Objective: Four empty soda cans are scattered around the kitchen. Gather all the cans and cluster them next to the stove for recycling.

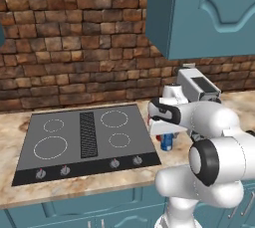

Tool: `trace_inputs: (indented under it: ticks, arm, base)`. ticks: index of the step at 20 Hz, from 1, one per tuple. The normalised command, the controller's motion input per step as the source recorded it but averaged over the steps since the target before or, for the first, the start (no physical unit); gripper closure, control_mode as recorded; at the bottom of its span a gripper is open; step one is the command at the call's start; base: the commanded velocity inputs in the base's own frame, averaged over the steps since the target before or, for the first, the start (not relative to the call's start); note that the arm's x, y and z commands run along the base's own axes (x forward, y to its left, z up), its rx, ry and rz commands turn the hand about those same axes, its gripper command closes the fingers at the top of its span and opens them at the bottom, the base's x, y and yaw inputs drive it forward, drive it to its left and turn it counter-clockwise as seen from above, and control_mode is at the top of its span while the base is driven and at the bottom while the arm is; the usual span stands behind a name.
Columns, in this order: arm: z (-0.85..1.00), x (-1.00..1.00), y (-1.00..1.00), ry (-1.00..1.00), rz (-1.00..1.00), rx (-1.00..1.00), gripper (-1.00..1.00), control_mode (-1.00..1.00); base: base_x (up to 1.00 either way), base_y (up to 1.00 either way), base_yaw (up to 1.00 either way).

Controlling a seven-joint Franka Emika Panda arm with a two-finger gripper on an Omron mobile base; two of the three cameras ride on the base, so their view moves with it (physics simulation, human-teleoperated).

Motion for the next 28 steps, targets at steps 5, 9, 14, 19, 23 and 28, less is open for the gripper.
trace_inputs:
  ticks: [5, 9, 14, 19, 23, 28]
  arm:
    - [0.00, 0.00, 0.00, 0.00, 0.00, 0.00, -1.00, -1.00]
    - [0.00, 0.00, 0.00, 0.00, 0.00, 0.00, -1.00, -1.00]
    - [0.08, 0.02, 0.00, -0.05, 0.00, 0.00, -1.00, -1.00]
    - [0.24, 0.00, -0.04, -0.13, 0.00, 0.00, -1.00, -1.00]
    - [0.40, 0.02, 0.00, -0.08, 0.00, 0.00, -1.00, -1.00]
    - [0.33, 0.00, 0.00, -0.08, 0.00, 0.00, -1.00, -1.00]
  base:
    - [0.00, 0.00, 0.00]
    - [0.00, 0.00, 0.00]
    - [0.00, 0.00, 0.00]
    - [0.00, 0.00, 0.00]
    - [0.00, 0.00, 0.00]
    - [0.00, 0.00, 0.00]
